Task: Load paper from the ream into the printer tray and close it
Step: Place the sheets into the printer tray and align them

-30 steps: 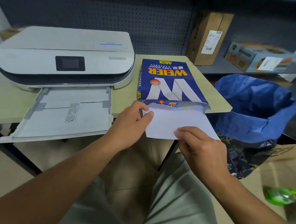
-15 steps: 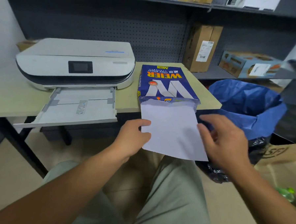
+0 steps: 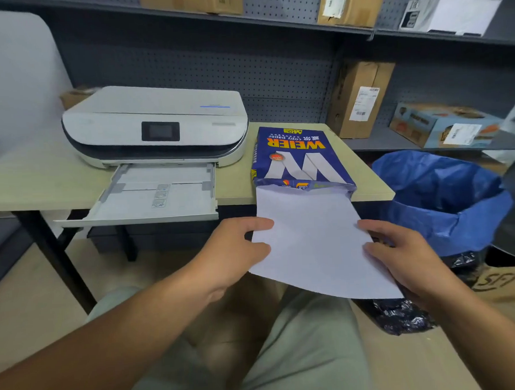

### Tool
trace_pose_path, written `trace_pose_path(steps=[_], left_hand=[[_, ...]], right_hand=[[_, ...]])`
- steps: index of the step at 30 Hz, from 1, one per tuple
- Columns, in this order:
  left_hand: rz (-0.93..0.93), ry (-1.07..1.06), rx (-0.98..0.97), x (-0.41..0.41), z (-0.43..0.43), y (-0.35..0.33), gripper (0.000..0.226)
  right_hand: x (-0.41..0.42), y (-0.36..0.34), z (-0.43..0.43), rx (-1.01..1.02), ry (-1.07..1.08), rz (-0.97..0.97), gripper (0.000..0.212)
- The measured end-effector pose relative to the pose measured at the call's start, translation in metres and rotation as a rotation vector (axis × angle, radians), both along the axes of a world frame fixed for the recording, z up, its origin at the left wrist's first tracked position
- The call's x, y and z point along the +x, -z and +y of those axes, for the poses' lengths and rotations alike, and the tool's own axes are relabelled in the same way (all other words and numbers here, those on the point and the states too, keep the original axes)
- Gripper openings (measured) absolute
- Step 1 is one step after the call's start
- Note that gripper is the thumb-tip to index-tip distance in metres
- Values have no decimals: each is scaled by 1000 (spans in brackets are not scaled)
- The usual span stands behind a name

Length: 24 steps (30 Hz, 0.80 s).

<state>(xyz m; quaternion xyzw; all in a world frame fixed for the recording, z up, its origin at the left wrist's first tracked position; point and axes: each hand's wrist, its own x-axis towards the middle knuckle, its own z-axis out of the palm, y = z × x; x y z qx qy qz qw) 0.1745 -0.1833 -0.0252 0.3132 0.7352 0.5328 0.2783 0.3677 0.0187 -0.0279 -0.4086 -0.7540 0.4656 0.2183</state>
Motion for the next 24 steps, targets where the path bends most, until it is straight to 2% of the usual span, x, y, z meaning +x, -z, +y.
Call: trace_pose_path(steps=[7,12,18,24], left_hand=[[101,38,80,22,-25,-29,49],[259,-10,167,20,-41,-50,51],[327,-137,188,-16,-64,-59,57],[246,-309,97,-72,-107,-37,64]], right_hand=[[24,-40,-38,171,40,62,42],[19,-64,-54,231,52,148,42],[-35,-60,-68,261,-67,187,44],[-121,-35,-90,219,-227,232,43]])
